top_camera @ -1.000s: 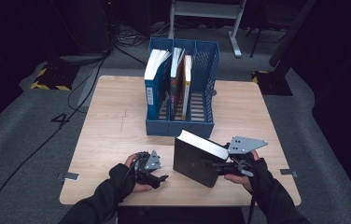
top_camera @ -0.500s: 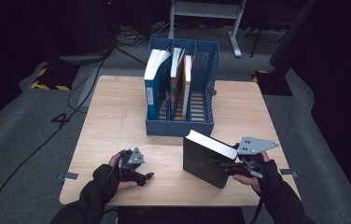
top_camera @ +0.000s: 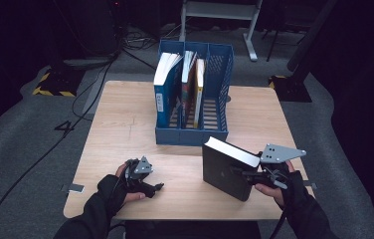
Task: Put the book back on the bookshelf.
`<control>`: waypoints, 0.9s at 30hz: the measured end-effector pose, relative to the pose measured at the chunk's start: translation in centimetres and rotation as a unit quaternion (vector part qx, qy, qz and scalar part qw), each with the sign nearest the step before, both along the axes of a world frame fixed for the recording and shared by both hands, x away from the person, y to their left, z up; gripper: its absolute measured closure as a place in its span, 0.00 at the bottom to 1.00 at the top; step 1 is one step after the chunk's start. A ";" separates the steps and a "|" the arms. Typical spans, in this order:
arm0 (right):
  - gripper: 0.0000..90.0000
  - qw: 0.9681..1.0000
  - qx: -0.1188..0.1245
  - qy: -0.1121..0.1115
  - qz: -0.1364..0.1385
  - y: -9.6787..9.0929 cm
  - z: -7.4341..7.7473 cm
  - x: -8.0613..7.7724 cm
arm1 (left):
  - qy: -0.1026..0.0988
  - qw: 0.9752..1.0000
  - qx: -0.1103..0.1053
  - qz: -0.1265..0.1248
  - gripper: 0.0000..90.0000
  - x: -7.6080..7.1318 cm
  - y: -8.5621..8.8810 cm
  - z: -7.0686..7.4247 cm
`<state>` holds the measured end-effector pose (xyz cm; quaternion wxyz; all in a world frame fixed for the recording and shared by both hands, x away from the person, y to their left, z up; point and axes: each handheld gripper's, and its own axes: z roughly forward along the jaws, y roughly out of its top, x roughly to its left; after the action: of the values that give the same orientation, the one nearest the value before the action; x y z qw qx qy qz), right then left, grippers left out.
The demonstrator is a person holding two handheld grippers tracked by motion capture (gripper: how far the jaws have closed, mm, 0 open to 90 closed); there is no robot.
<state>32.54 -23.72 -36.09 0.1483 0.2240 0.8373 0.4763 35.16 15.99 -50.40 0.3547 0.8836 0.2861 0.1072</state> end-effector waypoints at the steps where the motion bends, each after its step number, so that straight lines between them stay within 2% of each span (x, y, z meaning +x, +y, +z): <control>1: 0.59 1.000 -0.001 0.000 -0.002 0.0 0.1 0.0 | 0.001 1.000 0.000 0.002 0.18 0.0 0.0 0.0; 10: 0.59 1.000 -0.015 -0.009 -0.010 0.0 0.7 0.2 | 0.001 1.000 -0.001 0.000 0.18 0.0 0.0 0.0; 15: 0.60 1.000 -0.013 -0.014 -0.017 -0.2 1.3 0.4 | 0.001 1.000 0.000 0.000 0.18 0.0 0.0 0.0; 27: 0.60 0.998 -0.006 -0.039 -0.040 -0.9 4.3 0.9 | 0.000 1.000 0.001 -0.001 0.17 0.1 0.0 0.0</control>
<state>33.45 -24.59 -31.80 0.2012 0.2376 0.8241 0.4732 35.23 15.96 -50.40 0.3541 0.8841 0.2855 0.1072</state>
